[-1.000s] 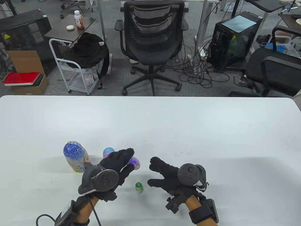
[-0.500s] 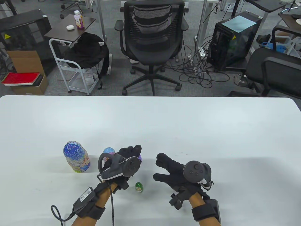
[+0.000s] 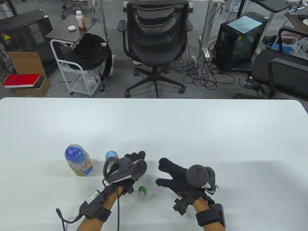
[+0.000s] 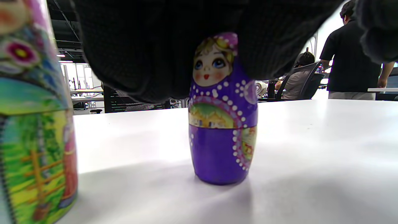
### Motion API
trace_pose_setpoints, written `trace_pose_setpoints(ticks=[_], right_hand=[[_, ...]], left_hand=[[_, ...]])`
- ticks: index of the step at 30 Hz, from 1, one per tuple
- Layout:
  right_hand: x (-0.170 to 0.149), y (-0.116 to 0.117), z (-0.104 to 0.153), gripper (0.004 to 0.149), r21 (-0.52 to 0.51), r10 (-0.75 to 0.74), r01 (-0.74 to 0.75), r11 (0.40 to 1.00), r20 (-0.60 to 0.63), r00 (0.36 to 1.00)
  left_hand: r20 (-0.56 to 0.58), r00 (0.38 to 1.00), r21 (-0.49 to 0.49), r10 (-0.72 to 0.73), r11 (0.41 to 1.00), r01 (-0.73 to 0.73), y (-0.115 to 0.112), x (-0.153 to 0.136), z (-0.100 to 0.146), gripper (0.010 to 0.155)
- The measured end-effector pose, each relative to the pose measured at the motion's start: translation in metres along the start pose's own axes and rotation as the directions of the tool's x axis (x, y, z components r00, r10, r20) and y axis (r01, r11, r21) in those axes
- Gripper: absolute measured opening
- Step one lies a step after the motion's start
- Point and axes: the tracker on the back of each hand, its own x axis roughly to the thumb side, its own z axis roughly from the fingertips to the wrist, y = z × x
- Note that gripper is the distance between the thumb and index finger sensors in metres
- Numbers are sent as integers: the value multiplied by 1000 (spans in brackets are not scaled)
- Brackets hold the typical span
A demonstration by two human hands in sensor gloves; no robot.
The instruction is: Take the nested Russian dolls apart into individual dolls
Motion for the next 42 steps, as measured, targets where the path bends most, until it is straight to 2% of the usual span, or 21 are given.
trace_pose_setpoints(ticks=[10,14,18,20,24,26,31,36,42], right_hand=[[1,3,0,86,20,7,-7,1000,-2,1000],[1,4,0,86,25,6,-6,1000,-3,1000],[1,4,0,86,25,6,-6,1000,-5,1000],[0,6,-1,86,31,6,-6,1000,-13,1000],[-3,11,-1,86,50,12,-11,999,-27,1000],[-4,13,-1,86,58,16,-14,998,-34,999],[-6,17,0,86,80,37,-34,996,-38,999],[-7,18,0,86,86,37,-33,996,-45,998],[-7,19,0,85,94,43,-38,995,-50,998]], left_hand=[[-16,1000,9,-7,1000,7,-1,-2,1,62],[-5,1000,50,-12,999,13,6,-4,7,68],[72,997,162,33,986,-45,29,-2,29,66],[137,989,177,58,981,-82,40,1,46,64],[223,969,68,104,990,-122,41,9,68,69],[255,963,-27,89,996,-85,34,17,69,75],[307,951,-113,20,993,15,19,34,68,81],[327,943,-76,-55,994,84,13,45,69,71],[328,944,-82,-45,994,76,7,45,67,61]])
